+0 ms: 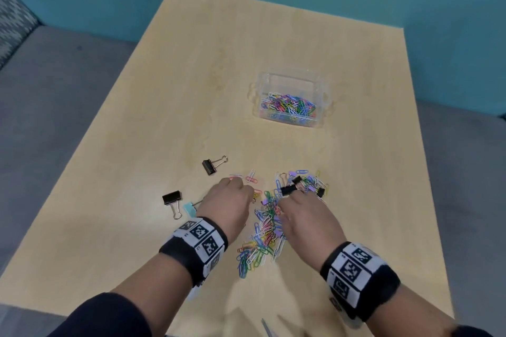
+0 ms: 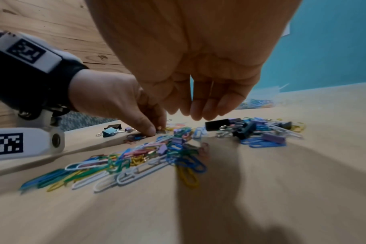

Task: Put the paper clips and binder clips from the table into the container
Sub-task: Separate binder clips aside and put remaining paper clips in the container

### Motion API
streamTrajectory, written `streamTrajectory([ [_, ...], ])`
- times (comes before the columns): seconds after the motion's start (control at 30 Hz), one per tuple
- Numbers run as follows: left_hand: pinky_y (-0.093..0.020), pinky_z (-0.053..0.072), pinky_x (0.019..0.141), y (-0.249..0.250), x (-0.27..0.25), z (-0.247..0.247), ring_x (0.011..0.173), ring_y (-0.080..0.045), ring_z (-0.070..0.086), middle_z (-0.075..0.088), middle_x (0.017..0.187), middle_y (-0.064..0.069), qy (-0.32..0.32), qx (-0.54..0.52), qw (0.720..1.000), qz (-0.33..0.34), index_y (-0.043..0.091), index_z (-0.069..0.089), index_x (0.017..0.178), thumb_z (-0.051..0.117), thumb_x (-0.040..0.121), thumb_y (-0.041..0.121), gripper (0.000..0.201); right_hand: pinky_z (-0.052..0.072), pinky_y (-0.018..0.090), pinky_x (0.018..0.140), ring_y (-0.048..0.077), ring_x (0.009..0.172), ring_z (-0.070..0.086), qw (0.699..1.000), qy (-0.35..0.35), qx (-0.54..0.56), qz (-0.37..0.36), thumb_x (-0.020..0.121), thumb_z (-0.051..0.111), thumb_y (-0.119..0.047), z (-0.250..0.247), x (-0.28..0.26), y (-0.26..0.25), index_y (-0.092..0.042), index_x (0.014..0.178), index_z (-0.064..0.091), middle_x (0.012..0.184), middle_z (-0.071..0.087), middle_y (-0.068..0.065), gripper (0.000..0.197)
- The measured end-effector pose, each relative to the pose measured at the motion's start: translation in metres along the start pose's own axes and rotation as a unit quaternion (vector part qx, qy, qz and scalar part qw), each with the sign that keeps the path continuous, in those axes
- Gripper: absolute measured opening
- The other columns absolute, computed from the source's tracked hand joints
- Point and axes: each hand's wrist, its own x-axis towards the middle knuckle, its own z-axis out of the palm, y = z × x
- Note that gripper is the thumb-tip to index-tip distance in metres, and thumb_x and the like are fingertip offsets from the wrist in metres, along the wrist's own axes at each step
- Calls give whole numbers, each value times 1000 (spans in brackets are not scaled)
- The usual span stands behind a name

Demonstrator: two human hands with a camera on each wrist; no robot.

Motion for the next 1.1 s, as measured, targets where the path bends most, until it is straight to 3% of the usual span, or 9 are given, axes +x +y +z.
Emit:
streamTrajectory([
  [0.2, -34, 36, 55, 6, -6, -4, 70, -31, 53, 55, 75, -8, 47, -36, 998, -4, 14, 52, 77, 61, 71, 11, 11, 44, 41, 63, 30, 77, 50, 999, -19, -24, -36, 79, 63, -20, 7, 37, -21, -16, 81, 57, 78, 56, 6, 7],
  [0.3, -35, 44, 58, -2, -12, -12, 72, -27, 54, 56, 77, -2, 84, -103, 988, -78, 16, 53, 81, 59, 79, 20, 7, 39, 38, 59, 30, 73, 51, 993, -73, -74, -53, 68, 72, -18, 7, 47, -22, -15, 77, 57, 75, 56, 7, 18],
  [0.4, -31, 48, 64, -16, -19, -21, 71, -16, 58, 61, 74, 7, 104, -223, 953, -176, 24, 55, 84, 64, 78, 26, 10, 29, 35, 58, 30, 73, 52, 986, -104, -120, -57, 65, 73, -16, 6, 53, -21, -14, 79, 58, 75, 58, 7, 21],
  [0.5, -25, 44, 60, -27, -22, -26, 68, -11, 59, 64, 71, 8, 114, -341, 902, -240, 28, 57, 80, 68, 75, 26, 12, 31, 35, 63, 29, 83, 50, 985, -114, -121, -56, 76, 61, -11, 6, 57, -18, -14, 94, 54, 89, 58, 9, 19],
  [0.7, -32, 44, 63, -42, -18, -20, 74, -23, 56, 56, 79, 3, 111, -188, 958, -185, 22, 54, 82, 64, 77, 23, 11, 34, 34, 62, 29, 84, 51, 980, -142, -130, -46, 78, 59, -12, 4, 57, -15, -14, 96, 53, 91, 58, 10, 20],
  [0.87, -32, 44, 66, -36, -28, -22, 80, -22, 56, 55, 90, 0, 151, -178, 958, -166, 19, 62, 95, 60, 84, 23, 12, 32, 33, 59, 28, 81, 52, 976, -145, -146, -65, 76, 63, -13, -1, 58, -10, -14, 96, 52, 86, 57, 8, 23],
  [0.93, -32, 44, 67, -29, -34, -24, 81, -20, 56, 55, 90, 1, 158, -186, 957, -157, 19, 62, 95, 59, 86, 22, 10, 33, 33, 58, 28, 79, 49, 983, -134, -114, -50, 78, 56, -8, -5, 57, -4, -14, 94, 50, 83, 53, 7, 18],
  [1.03, -29, 44, 70, -12, -40, -22, 80, -15, 57, 55, 89, 6, 146, -220, 956, -129, 22, 62, 95, 57, 88, 23, 9, 41, 34, 57, 25, 73, 51, 994, -84, 48, 53, 82, 47, -8, -12, 51, 11, -17, 82, 47, 75, 54, 0, 9],
  [1.1, -29, 48, 75, 3, -38, -21, 81, -12, 61, 60, 91, 10, 123, -278, 946, -112, 24, 64, 101, 57, 89, 23, 14, 45, 33, 56, 20, 63, 57, 961, -43, 235, 136, 81, 52, -10, -16, 46, 21, -22, 78, 54, 68, 60, -4, 12],
])
